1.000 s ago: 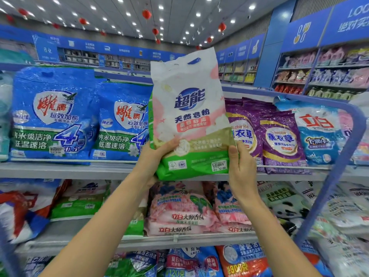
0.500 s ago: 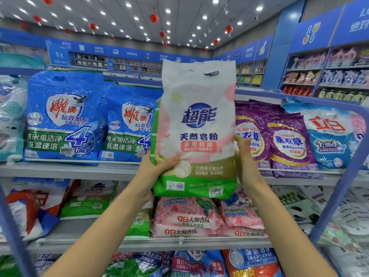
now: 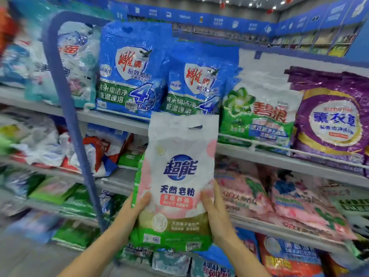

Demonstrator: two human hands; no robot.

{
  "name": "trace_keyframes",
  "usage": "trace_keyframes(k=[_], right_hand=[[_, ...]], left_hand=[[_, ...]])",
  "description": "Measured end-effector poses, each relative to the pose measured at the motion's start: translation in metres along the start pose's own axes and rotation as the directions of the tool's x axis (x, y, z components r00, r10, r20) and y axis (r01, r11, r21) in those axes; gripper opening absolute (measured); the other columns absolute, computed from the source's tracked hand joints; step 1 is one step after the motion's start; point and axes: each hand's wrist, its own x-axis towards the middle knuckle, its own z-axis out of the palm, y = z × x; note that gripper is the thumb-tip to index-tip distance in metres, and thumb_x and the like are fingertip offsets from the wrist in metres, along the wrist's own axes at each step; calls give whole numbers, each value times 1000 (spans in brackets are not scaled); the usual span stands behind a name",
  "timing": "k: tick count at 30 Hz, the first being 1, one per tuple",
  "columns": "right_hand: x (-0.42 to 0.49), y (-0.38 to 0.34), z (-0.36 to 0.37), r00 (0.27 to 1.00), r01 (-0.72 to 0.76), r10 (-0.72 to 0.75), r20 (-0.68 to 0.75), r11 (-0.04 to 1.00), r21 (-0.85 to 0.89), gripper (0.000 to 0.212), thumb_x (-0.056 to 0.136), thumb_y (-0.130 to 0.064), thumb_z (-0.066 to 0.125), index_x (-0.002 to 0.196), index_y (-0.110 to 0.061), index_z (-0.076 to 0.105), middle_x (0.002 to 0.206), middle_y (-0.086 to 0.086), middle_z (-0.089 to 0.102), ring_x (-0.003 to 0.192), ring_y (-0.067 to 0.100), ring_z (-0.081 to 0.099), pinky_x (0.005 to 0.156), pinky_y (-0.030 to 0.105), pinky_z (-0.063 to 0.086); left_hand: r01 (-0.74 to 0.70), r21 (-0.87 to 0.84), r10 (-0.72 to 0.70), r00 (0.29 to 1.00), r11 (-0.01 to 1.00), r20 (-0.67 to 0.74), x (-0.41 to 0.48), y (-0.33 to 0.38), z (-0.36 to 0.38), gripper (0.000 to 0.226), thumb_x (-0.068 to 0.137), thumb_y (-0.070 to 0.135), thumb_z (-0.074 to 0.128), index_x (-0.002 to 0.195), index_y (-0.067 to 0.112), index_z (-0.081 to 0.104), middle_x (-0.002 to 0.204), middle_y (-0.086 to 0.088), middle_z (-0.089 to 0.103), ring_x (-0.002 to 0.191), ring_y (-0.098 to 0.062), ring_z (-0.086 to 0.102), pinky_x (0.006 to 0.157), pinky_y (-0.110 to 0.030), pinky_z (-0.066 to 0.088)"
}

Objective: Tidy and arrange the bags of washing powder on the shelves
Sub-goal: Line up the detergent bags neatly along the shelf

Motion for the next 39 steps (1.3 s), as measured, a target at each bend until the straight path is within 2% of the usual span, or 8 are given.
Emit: trace_keyframes(k=[2, 6, 8, 19, 26, 30, 34, 39], right_hand=[[7, 17, 21, 999, -28, 28, 38, 1000, -8, 59, 73, -57, 53, 127, -47, 32, 145, -10, 37, 132, 13, 39, 110, 41, 34], [24, 42, 58, 995, -64, 66, 77, 997, -37, 47, 77, -48, 49, 121, -51, 32, 127, -27, 43, 110, -18, 46, 89, 5, 40], [34, 53, 73, 986, -126, 132, 99, 990, -67, 61, 78, -52, 47, 135, -42, 30, 135, -21, 41, 119, -6, 44, 96, 13, 36], [99, 105, 122, 882, -467, 465, -75, 884, -10, 75, 85, -57, 46, 148, -28, 18, 154, -2, 25, 138, 21, 29, 107, 34, 27], [209, 72, 141, 937, -313, 303, -172, 949, -35, 52, 93, -45, 45, 141, -26, 33, 126, -11, 43, 111, 10, 44, 90, 22, 33], [245, 73, 154, 956, -286, 254, -150, 922, -262, 8, 98, -24, 45, 95, -19, 50, 75, 4, 57, 56, 15, 52, 49, 18, 41], [243, 100, 175, 955, -296, 226, -191, 711, -638, 54, 98, -31, 43, 140, -3, 23, 144, 20, 35, 119, 33, 50, 100, 51, 38], [228, 110, 191, 959, -233, 26, -281, 637, -735, 69, 98, -35, 40, 149, -17, -3, 158, 12, 3, 106, 35, 59, 83, 43, 53]], left_hand=[[18, -25, -20, 998, 1000, -62, -2, -11, -24, 102, 27, 63, 88, 113, 15, 60, 103, -13, 72, 91, -33, 70, 71, -40, 59], [27, -81, -38, 990, 996, -137, 8, -24, -65, 59, 62, 44, 78, 111, 15, 62, 106, -13, 71, 86, -25, 72, 65, -31, 59], [60, -113, -77, 985, 992, -154, 16, -31, -85, 48, 73, 35, 65, 116, 14, 60, 106, -11, 72, 88, -25, 72, 64, -31, 58], [279, 50, -264, 944, 959, -199, 91, -34, -145, 65, 88, 45, 59, 144, 25, 33, 128, -4, 61, 105, -25, 65, 96, -49, 49], [94, 433, -1, 978, 897, -211, 201, 31, -142, 54, 96, 38, 50, 142, 13, 38, 132, -5, 52, 111, -19, 55, 93, -13, 39], [69, 703, 65, 985, 708, -162, 248, 33, -150, 39, 98, 24, 49, 131, 2, 43, 122, -14, 52, 113, -24, 50, 77, -16, 35], [17, 931, 150, 986, 366, -77, 244, 0, -157, 63, 95, 32, 52, 147, 8, 27, 125, -24, 48, 120, -37, 46, 92, -39, 38], [-69, 972, 202, 979, 226, 23, 239, -16, -170, 77, 95, 42, 48, 152, 20, 2, 152, -18, 23, 132, -36, 34, 95, -43, 39]])
